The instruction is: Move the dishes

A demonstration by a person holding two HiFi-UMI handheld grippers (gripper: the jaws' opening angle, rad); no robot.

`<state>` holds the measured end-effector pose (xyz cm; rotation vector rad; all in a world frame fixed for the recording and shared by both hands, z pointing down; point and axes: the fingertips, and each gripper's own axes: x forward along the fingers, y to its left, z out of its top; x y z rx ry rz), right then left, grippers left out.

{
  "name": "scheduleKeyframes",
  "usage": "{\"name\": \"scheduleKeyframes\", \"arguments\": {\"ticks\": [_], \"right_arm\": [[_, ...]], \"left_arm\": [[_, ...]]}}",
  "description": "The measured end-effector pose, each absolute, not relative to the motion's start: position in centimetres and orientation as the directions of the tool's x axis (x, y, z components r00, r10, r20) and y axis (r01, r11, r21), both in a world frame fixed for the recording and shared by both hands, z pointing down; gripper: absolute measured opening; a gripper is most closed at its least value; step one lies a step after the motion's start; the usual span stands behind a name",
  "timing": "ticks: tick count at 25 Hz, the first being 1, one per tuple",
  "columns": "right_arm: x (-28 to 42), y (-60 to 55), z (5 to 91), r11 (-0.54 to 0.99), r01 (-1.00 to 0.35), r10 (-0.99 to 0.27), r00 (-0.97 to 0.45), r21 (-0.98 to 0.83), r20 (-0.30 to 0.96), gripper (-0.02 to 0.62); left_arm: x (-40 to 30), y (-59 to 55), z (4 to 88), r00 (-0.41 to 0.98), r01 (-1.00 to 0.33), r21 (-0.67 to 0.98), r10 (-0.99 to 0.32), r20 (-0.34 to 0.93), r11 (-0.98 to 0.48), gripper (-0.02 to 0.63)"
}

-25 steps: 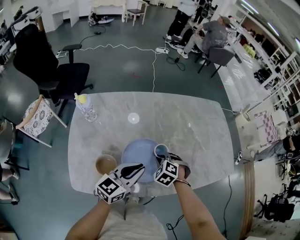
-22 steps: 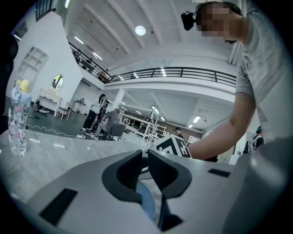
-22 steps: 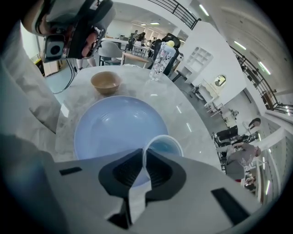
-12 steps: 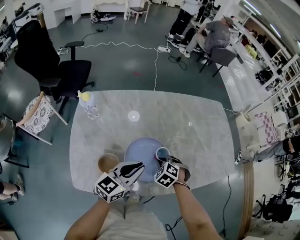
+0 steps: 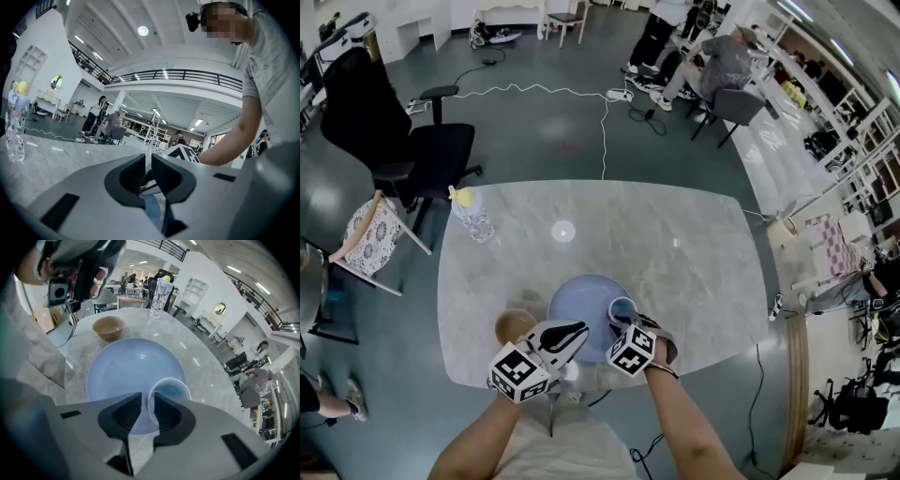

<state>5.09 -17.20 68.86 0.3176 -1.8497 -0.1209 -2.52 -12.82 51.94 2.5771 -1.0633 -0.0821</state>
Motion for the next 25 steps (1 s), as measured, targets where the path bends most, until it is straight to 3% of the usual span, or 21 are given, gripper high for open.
{"name": "scheduleKeyframes", "arguments": {"ticks": [11,25], "right_arm": [[3.5,-16.9,65.0,0.939,-0.237,-0.32,-0.351,0.248,0.88,0.124],[-4.9,-14.0,62.1,0.954,-0.039,-0.286,-0.428,0.298,0.858,0.132]], "left_arm": [[-3.8,-13.2,51.1,0.718,-0.669,0.332,-0.694,0.056,-0.665,0.034],[-10.1,-12.0,49.2,0.658,-0.718,0.31,-0.753,0.011,-0.623,0.034]]}}
